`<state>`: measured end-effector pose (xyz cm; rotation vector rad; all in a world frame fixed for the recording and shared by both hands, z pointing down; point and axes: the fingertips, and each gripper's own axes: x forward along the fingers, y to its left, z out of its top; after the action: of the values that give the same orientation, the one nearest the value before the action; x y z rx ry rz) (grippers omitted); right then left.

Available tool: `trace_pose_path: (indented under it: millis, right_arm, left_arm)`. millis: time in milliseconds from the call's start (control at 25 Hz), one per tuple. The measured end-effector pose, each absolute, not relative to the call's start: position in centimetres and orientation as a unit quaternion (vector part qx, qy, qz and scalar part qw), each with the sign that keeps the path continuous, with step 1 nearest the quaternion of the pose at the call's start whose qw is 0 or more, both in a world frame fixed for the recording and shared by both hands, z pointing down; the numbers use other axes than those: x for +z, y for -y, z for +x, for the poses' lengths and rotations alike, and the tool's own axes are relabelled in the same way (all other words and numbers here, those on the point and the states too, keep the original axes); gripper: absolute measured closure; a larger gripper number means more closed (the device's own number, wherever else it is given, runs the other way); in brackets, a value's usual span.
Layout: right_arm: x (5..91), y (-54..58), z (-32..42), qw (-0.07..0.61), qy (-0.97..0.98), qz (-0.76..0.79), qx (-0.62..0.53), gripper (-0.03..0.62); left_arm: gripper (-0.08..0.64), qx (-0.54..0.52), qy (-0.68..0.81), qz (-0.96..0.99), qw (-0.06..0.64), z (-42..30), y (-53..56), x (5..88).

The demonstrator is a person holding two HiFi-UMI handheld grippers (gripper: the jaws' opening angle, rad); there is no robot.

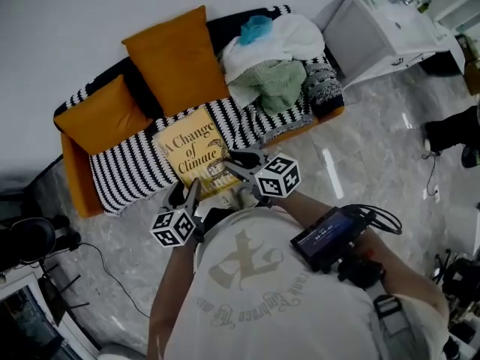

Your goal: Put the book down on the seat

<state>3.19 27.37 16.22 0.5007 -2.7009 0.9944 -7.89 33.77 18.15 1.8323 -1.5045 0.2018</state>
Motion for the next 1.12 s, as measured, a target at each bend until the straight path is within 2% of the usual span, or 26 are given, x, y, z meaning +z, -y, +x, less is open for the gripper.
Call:
trace_pose_path:
  millis: [600,1120]
  right_arm:
    - [18.5,-24.5,3.6,0.103,0.885,0.272,0.364,0.465]
    - [22.0,-22.8,5.7,0.103,0.853,0.317,0.403,0.465]
  left_arm:
    - [0.342,0.116,0.494,0.772,0.382,-8.6,-28.2,20.6]
    - [0.359,0.141,0.445,0.775,0.426,-7.0,-25.7,23.6]
